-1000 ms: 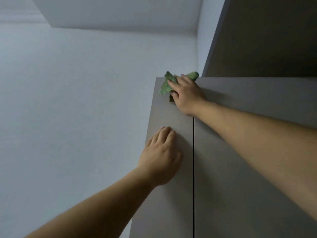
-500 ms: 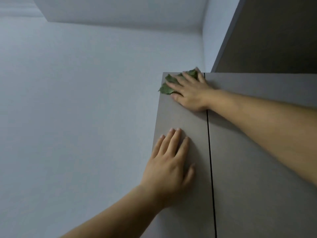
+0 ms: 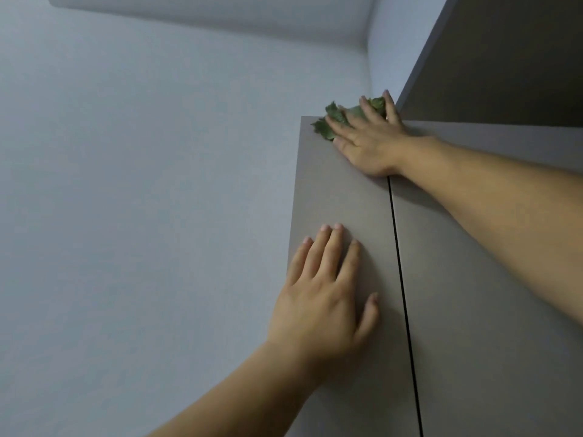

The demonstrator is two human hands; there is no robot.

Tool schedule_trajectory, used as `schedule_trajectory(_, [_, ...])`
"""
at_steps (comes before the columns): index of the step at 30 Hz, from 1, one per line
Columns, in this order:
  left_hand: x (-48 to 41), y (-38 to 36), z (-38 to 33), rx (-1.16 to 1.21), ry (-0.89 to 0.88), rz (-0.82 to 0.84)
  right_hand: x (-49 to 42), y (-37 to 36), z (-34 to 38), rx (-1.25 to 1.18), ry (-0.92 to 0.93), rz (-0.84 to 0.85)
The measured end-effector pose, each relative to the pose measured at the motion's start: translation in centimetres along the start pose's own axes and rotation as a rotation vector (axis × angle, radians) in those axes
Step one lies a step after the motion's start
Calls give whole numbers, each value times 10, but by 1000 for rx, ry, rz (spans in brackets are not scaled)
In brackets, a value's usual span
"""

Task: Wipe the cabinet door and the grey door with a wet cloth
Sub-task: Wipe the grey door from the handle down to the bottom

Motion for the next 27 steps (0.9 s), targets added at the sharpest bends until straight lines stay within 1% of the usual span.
schedule_trajectory(2, [-1,-1,1,-10,-4,-2,21,-2,16,-8,75,-34])
schedule_trajectory(5, [-1,-1,1,-27,-6,6,70,-14,36,-72,281,-53])
schedule_trajectory(6, [-1,-1,1,-36,-9,8,75,-17,34,-77,309,-51])
schedule_trajectory(7, [-1,-1,1,-43,-10,10,70,-17,25,-75,295,-46])
schedule_trajectory(10, [-1,0,0,-44,-8,24,30,-9,-7,-25,54,-3])
schedule_trajectory(11, [-1,0,0,-40,-8,24,21,-4,-10,-13,2,2])
schedule_trajectory(12, [-1,0,1,-31,-8,22,19,-1,-6,4,-8,-3])
schedule_trajectory(13, [-1,0,1,-22,-10,20,24,0,4,20,27,-18])
schedule_trajectory(16, [-2,0,2,-25,-13,12,61,-9,39,-75,282,-60])
schedule_trajectory(17, [-2,0,2,-26,-13,10,66,-12,39,-126,319,-56])
schedule_trajectory(18, [-2,0,2,-24,-13,12,63,-13,30,-164,294,-37])
schedule_trajectory(19, [-2,0,2,-21,-13,13,54,-12,17,-186,209,-14])
schedule_trajectory(21, [-2,0,2,-23,-13,7,32,-8,-13,-201,-35,33])
schedule_trajectory(22, [-2,0,2,-25,-12,5,24,-6,-22,-223,-127,52])
schedule_trajectory(23, [-2,0,2,-29,-11,2,23,-5,-23,-241,-172,61])
schedule_trajectory(24, [-2,1,2,-29,-9,0,28,-5,-15,-237,-162,65])
schedule_trajectory(25, [-2,0,1,-30,-4,4,39,-7,-4,-222,-96,62])
schedule_trajectory(27, [-3,0,1,-44,4,32,69,-15,16,-216,122,25])
Point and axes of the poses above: each hand's wrist, its own x-axis away from the middle knuckle, its own y-axis out of the back of the hand, z = x × y, the point moved 2 cm from there along -x, towards the middle knuckle, and after that the axes turned 4 degrees about x, right-handed, at the moved point
